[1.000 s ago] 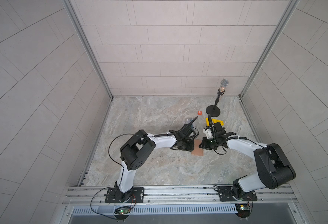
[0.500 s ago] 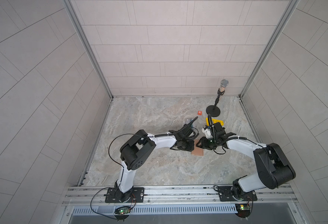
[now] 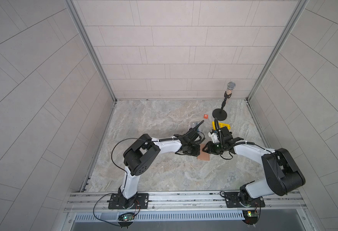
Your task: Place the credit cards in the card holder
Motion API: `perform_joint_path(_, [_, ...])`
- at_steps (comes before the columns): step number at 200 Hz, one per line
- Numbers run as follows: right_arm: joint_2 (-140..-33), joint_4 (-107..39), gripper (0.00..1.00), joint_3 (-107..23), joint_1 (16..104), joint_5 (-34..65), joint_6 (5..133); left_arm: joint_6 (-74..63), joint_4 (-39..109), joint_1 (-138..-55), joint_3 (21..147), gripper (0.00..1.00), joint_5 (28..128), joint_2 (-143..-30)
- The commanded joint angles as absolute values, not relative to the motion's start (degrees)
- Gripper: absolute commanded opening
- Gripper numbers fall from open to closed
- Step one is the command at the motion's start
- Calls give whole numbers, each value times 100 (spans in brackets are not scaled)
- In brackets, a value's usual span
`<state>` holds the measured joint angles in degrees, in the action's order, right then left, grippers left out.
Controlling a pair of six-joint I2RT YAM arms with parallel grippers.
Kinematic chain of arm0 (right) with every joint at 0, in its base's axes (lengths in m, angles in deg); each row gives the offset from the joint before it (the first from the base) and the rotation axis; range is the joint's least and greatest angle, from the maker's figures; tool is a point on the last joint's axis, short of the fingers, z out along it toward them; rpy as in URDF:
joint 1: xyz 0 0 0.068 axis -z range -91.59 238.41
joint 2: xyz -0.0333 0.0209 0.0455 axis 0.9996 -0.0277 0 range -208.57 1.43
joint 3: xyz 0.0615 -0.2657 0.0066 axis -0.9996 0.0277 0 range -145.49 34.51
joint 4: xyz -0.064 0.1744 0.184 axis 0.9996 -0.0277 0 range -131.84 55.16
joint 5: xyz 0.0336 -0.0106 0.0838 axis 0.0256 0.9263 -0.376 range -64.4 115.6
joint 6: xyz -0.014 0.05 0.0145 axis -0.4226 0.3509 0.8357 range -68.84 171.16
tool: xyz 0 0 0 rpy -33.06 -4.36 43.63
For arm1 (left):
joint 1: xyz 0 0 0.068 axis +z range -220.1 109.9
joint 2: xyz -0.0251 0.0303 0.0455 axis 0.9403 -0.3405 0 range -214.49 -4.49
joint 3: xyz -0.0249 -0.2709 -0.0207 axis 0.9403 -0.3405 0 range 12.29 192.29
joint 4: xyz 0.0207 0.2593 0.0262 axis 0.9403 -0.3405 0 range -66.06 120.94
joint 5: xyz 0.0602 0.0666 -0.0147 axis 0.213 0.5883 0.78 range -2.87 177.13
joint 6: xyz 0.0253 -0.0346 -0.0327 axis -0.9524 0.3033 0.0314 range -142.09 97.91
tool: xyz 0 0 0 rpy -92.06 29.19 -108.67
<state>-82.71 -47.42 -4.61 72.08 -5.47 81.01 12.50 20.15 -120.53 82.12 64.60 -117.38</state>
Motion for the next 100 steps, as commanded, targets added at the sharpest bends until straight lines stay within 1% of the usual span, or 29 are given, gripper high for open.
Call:
perform_joint_path(1, [-8338, -4890, 36, -276, 7211, -164, 8130, 1070, 1760, -12130, 8200, 27, 6491, -11431])
perform_joint_path(61, [-8321, -4838, 37, -247, 7213, -182, 8148, 923, 1571, -12131, 8290, 27, 6656, -11229])
perform_joint_path(81, [-8314, -4829, 32, -223, 7211, -187, 8148, 911, 1574, -12128, 8299, 27, 6639, -11216])
perform_joint_path(100, [-8338, -4799, 22, -218, 7212, -223, 8148, 876, 1574, -12128, 8309, 27, 6612, -11190])
